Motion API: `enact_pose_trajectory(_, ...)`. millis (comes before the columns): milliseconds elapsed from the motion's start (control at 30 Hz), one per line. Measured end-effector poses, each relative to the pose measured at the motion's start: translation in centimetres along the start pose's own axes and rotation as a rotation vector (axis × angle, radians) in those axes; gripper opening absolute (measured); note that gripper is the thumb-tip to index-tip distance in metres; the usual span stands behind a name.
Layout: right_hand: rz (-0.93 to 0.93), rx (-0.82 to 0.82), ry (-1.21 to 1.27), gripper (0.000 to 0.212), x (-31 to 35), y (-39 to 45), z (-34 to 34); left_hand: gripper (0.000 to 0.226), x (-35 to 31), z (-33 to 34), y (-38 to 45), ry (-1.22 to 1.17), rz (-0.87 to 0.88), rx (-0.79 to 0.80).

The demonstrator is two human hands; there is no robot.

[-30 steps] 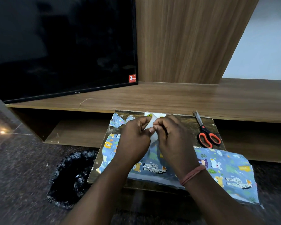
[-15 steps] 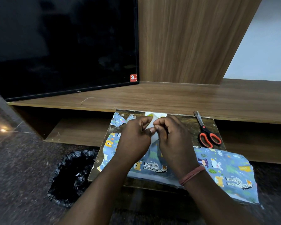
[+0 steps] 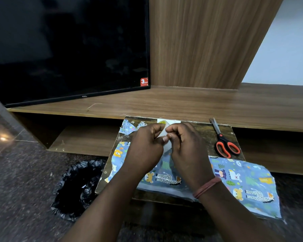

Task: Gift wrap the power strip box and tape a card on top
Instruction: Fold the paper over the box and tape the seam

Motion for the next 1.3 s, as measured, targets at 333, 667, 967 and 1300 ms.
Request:
enact_pose_trajectory(333,-0.030,0.030,0.001,0.009,0.1,-0.1,0.5,0.041,0.4,0.0,-0.1,0.010,-0.006,-0.014)
enact_pose_trajectory(667,-0.083,0.029,-0.036,0.015,0.4,-0.2,0.4,0.032,0.1,0.3,-0.4,-0.062,0.004,-0.044)
enact_pose_trajectory(967,0.035,-0.042,0.002,0.014,-0.1,-0.2,-0.1,0.030,0.2,0.4,-0.5,-0.170,-0.044,-0.014)
enact_pose_trajectory(1300,-0.034,0.037,-0.073,0.017,-0.6,-0.5,0.1,0.040,0.3,0.4,-0.3,-0.242,-0.050,-0.030)
Point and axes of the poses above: each hand's wrist, its own y-axis towards the middle knuckle, its own z-axis out of the palm, x = y × z, the point moved 5 cm from there along y, towards the middle knuckle, and after that the axes turned 12 degrees about y, right-handed, at the moved point
